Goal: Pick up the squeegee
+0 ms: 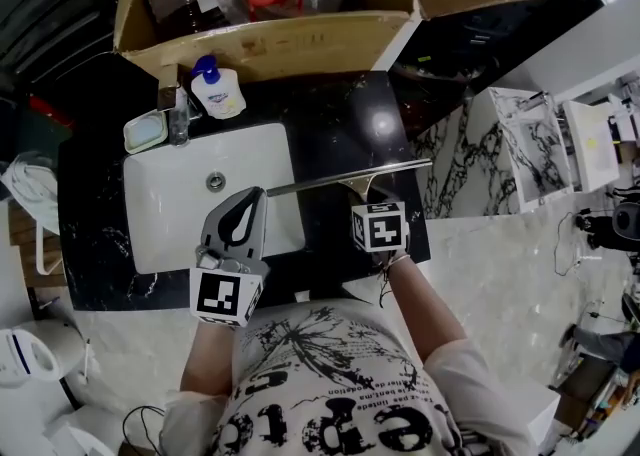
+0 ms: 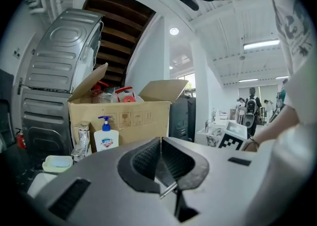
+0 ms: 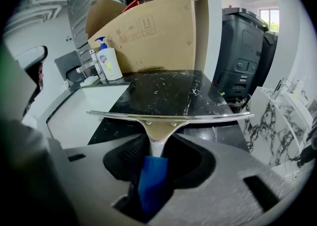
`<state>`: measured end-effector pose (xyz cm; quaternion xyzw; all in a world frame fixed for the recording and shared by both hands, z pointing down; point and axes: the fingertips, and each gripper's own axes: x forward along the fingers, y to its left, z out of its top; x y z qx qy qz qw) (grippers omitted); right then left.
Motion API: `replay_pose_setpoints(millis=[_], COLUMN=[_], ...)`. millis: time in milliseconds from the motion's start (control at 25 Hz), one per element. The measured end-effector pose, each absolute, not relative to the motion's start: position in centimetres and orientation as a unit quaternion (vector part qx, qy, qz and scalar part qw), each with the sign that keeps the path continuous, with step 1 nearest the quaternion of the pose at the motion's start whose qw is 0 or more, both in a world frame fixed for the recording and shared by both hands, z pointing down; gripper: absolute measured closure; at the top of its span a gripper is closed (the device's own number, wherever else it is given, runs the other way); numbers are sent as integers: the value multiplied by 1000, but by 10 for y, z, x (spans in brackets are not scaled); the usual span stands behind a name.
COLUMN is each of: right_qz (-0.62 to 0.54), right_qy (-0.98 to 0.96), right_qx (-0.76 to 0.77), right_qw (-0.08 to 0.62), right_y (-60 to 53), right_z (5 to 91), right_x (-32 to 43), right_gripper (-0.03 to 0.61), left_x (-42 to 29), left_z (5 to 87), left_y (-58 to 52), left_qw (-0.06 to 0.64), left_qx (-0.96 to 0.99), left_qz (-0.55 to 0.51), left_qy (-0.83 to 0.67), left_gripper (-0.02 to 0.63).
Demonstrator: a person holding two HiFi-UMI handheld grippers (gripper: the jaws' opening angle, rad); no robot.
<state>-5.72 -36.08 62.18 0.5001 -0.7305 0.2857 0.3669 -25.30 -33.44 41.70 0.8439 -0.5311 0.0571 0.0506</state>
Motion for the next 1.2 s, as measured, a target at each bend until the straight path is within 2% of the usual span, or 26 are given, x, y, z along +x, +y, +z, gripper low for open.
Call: replay_pose_setpoints(millis=[280, 480, 880, 1200], right_qz=[292, 279, 213, 109], right_qy=[-728, -739, -798, -837], right_qx=[509, 521, 529, 527], right_qw=[355, 322, 197, 99], right_y=[-362, -372, -399, -403], right_z=[618, 595, 509, 417], right_x=[-56, -57, -77, -93], right_gripper=[448, 453, 454, 456], left_x=[-255, -259, -280, -309], left_z=[415, 413, 397, 380], left_y=[-331, -331, -330, -332], left_qw=[46, 34, 11, -3], left_qx=[841, 840, 823, 796], left_qz=[58, 58, 59, 52], left_qy=[-536, -538, -565, -603], left_gripper=[601, 601, 601, 601])
